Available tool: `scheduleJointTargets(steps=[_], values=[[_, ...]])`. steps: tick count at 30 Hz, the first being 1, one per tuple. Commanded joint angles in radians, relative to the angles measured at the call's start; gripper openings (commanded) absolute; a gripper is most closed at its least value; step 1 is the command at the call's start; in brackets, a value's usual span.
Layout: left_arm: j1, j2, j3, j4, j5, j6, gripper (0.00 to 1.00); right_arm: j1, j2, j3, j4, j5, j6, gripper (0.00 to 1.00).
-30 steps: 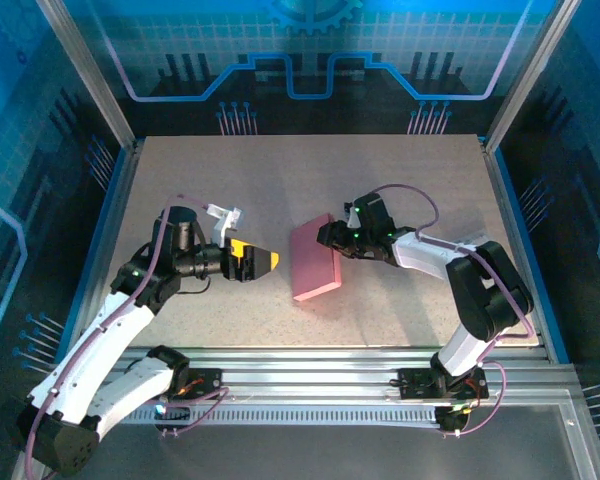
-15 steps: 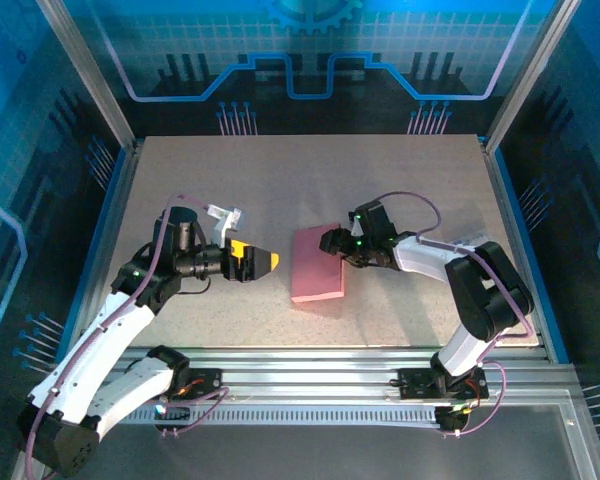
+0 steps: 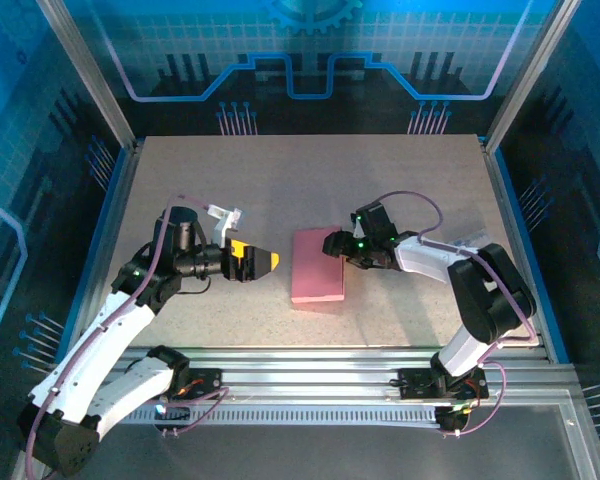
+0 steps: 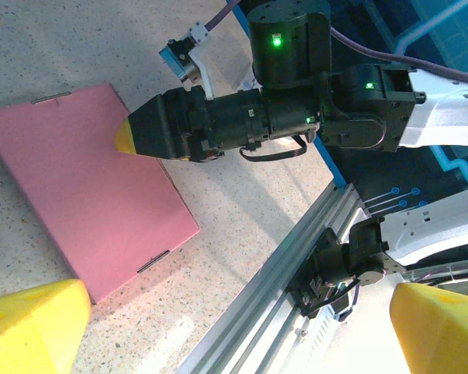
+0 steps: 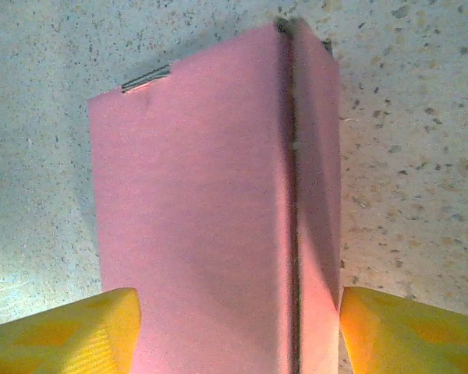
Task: Fold the paper box
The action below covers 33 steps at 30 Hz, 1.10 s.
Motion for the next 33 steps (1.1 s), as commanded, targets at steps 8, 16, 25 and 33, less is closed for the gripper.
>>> scheduleJointTargets(steps=[8,16,25,33], values=[[0.003,0.010,-0.020,0.002,-0.034,0.006,0.99,-0.009,-0.152,0.026,-0.171,0.097,-0.205,0.74],[0.004,0.010,-0.027,-0.026,-0.195,0.013,0.99,-0.015,-0.358,-0.012,-0.220,0.194,-0.405,1.00],[0.006,-0.055,-0.132,0.043,-0.600,0.075,0.99,-0.056,-0.526,-0.061,-0.205,0.411,-0.526,1.00],[0.068,-0.010,-0.204,0.188,-0.830,0.155,0.99,-0.089,-0.591,-0.172,-0.087,0.567,-0.627,1.00]])
